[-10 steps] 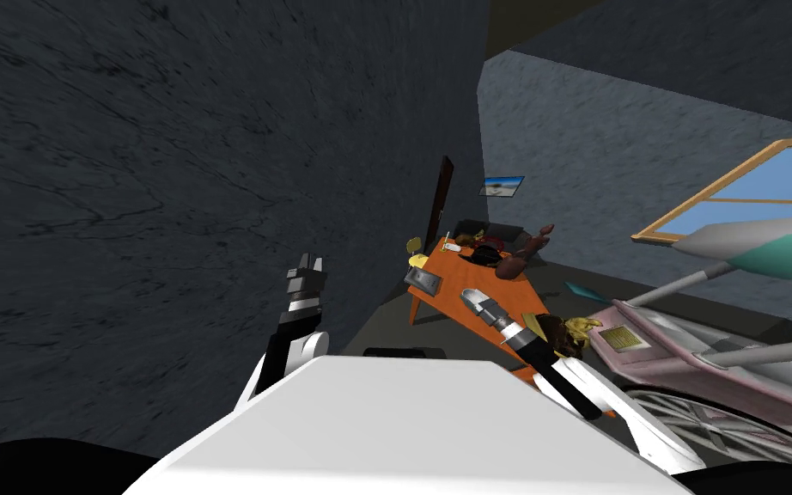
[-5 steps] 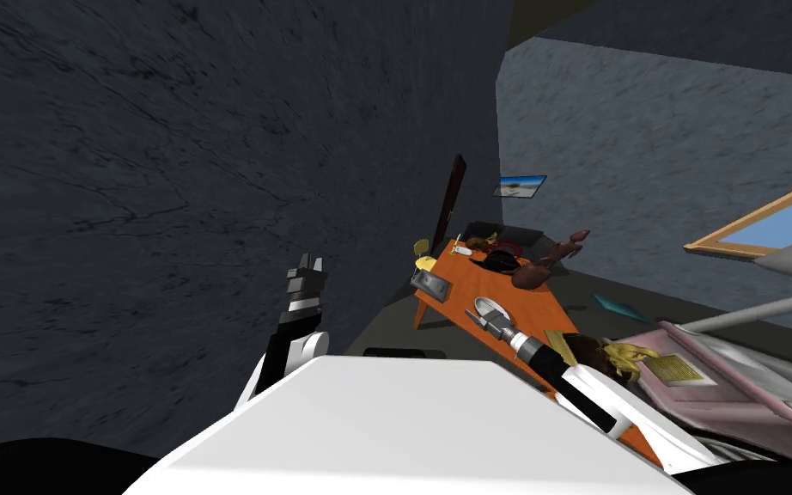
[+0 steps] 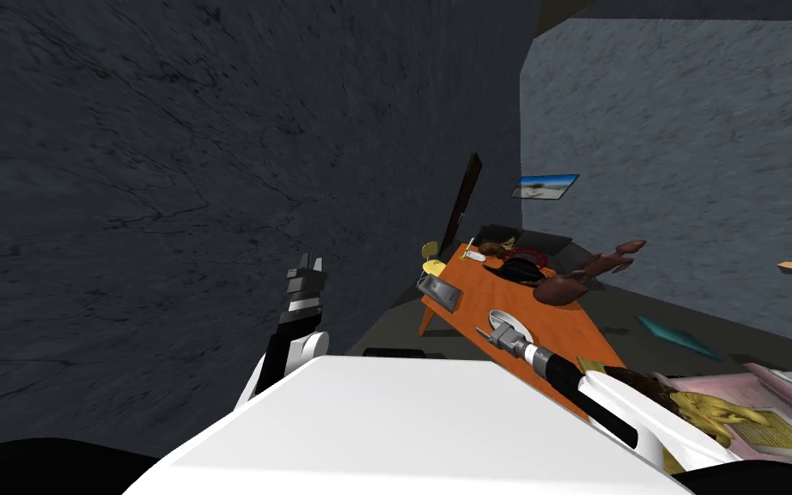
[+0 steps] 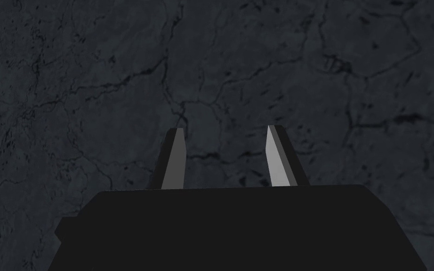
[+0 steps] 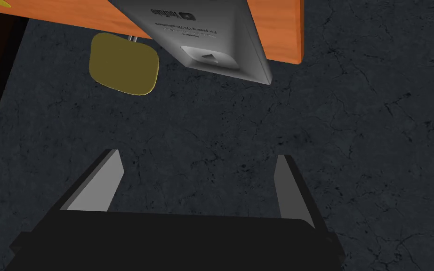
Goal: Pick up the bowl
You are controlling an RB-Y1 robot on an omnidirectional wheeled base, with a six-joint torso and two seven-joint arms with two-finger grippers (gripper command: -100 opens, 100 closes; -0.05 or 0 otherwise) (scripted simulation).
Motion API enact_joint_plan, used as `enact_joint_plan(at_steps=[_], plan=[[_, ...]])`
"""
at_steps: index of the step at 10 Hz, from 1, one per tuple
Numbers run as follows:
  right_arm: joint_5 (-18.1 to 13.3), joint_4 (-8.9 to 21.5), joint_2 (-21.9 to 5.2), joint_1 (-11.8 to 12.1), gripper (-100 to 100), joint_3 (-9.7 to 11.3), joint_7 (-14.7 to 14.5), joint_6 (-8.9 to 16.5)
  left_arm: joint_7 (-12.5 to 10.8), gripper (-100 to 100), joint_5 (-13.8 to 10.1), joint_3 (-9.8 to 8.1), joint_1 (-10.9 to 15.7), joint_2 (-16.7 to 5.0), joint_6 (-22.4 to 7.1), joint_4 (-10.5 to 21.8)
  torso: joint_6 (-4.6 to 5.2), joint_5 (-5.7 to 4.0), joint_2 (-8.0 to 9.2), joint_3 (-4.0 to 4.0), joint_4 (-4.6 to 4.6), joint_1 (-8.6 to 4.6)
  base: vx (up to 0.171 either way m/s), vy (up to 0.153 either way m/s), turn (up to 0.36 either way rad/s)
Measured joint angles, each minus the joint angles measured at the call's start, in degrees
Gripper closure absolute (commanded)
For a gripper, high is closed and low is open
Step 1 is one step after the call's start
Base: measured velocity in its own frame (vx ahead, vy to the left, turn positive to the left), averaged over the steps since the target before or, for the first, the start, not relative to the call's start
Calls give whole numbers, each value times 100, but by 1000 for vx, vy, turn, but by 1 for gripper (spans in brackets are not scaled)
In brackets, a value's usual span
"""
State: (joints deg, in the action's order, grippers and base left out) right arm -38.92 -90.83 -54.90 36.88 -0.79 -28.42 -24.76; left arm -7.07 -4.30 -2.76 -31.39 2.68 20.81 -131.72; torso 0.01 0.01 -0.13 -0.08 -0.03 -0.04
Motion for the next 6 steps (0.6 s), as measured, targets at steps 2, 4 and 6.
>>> enact_joint_plan(at_steps=[2,4,6], plan=[[-154,291,-132,74,-100,122,-183,24,0,0,0,0,0,0,0,0,2,0,9,5,2,1,60,-12,157],[-337,514,-439,111,-100,346,-278,173,0,0,0,-1,-1,0,0,0,4,-2,3,2,1,-5,57,-22,93],[-441,830,-603,185,-100,414,-460,112,0,0,0,-1,0,0,0,0,4,-1,10,6,2,-3,43,-20,89]])
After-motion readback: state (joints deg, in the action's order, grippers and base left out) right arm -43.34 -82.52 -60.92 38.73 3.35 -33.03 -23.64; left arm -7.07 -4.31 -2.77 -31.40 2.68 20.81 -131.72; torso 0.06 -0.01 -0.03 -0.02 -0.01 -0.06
